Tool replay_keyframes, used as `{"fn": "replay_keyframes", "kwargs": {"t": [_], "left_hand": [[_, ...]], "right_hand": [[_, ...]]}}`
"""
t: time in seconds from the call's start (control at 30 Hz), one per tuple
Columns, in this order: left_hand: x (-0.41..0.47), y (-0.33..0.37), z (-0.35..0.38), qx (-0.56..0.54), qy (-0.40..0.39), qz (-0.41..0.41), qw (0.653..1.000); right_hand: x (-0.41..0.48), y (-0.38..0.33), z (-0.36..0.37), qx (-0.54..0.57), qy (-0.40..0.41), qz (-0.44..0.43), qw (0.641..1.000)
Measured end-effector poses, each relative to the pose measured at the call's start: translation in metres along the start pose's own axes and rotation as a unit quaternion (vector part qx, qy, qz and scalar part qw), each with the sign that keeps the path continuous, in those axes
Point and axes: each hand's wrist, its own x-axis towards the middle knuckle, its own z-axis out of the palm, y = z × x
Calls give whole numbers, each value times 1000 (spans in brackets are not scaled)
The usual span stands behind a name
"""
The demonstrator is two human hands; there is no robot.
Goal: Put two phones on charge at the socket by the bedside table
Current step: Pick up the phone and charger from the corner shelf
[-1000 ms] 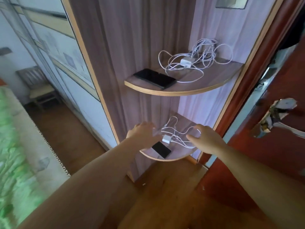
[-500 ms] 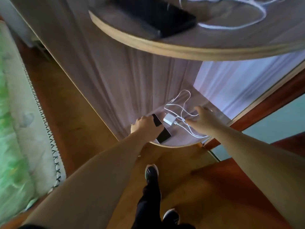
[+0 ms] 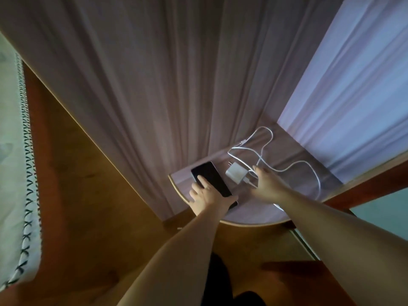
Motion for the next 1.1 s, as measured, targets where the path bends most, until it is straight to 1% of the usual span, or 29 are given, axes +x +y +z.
{"fn": "replay_keyframes", "kwargs": {"t": [0.07, 0.13, 0.23, 0.3, 0.4, 0.47, 0.57, 0.6, 0.7, 0.8, 0.87, 0.9, 0.97, 1.03, 1.1], "left_hand": [[4, 0, 7, 5, 24, 0, 1000], [7, 1, 12, 4, 38, -1, 999], [10, 5, 17, -20, 41, -24, 999], [11, 9, 20, -24, 42, -35, 998], [18, 13, 20, -12, 45, -26, 999], [22, 13, 13, 15, 30, -22, 999], [25, 4, -1, 37, -18, -30, 999], [23, 2, -5, 22, -31, -33, 999], [13, 2, -20, -77, -74, -38, 994], [6, 3, -37, -164, -95, -33, 981], [0, 2, -50, -246, -114, -36, 962], [-4, 1, -56, -286, -127, -33, 949], [-14, -1, -69, -350, -160, -29, 923], [-31, -3, -89, -396, -193, -29, 897], [-51, -6, -109, -437, -227, -22, 870]], "right_hand": [[7, 4, 9, 0, -4, 7, 1000], [12, 8, 18, -18, 16, 2, 1000], [15, 6, 25, -22, 57, 5, 998], [16, 5, 29, -15, 58, 14, 998], [19, 7, 33, -13, 56, 14, 998], [16, 7, 29, 15, 58, 26, 998], [12, 4, 15, 76, 66, 52, 994], [10, 2, 7, 91, 68, 63, 992], [4, -5, -16, 145, 61, 96, 983], [-1, -13, -33, 228, 60, 124, 964], [-9, -22, -45, 286, 81, 129, 946], [-16, -26, -52, 296, 89, 130, 942], [-27, -35, -70, 278, 110, 123, 946], [-36, -41, -87, 284, 132, 124, 942], [-51, -50, -104, 301, 121, 114, 939]]}}
